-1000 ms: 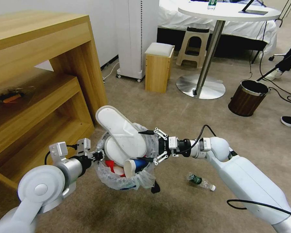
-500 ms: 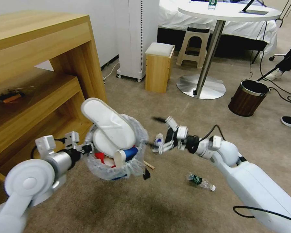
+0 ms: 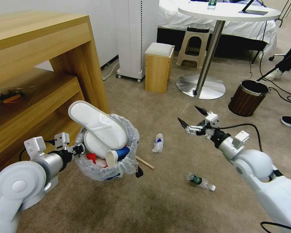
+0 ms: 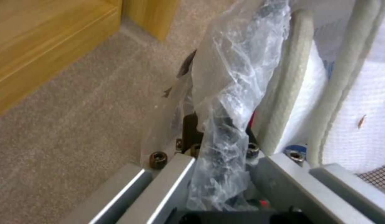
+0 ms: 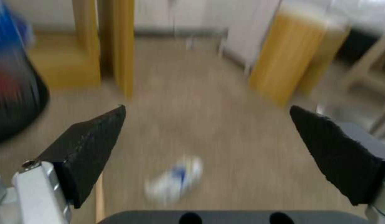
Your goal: Pick up the trash bin and place the garbage on the floor into it.
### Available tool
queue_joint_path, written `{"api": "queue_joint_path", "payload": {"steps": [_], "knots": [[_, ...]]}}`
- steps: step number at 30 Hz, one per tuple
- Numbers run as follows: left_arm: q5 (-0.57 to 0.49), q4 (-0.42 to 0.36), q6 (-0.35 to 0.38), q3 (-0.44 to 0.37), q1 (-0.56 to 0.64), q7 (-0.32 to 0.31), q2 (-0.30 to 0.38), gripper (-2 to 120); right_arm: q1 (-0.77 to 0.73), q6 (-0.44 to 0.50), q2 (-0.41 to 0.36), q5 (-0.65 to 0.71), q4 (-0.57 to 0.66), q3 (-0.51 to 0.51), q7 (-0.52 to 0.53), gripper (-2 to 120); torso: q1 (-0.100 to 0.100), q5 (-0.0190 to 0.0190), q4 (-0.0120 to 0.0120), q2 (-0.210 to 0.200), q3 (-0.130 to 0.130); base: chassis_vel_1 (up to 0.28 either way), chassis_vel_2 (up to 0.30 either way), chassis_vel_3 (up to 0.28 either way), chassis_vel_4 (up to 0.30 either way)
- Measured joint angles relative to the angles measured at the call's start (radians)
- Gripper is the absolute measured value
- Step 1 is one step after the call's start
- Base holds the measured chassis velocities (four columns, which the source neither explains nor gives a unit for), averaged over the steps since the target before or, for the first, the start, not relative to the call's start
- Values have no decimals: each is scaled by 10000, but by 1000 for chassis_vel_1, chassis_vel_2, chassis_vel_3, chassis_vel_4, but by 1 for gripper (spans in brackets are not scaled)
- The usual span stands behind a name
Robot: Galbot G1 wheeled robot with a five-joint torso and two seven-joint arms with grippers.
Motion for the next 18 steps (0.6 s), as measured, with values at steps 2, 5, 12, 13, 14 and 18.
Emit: {"api": "queue_joint_path", "payload": {"steps": [2,5,12,13,14,18], "knots": [[-6,-71,0,-67,64,0,-2,0,-16,-420,-56,-18,-185,-129,-67,100,0,0,1,0,0,0,0,0,0],[-26,-252,2,-237,247,0,-18,0,100,-1430,13,-316,-666,-462,-608,100,2,1,3,0,0,0,0,0,0],[-26,-411,4,-402,512,11,-102,0,487,-1634,383,-2118,-1950,-1140,-2440,100,1,-1,4,0,0,0,0,0,0],[-26,-411,4,-402,512,11,-102,0,487,-1634,383,-2118,-1950,-1140,-2440,100,1,-1,4,0,0,0,0,0,0],[-24,-446,4,-413,529,13,-120,0,523,-1539,465,-2574,-2243,-1232,-2781,100,2,0,4,0,0,0,0,0,0],[12,-489,4,-406,549,19,-163,0,560,-1310,722,-3520,-3003,-1451,-3380,100,2,0,1,0,0,0,0,0,0]]}}
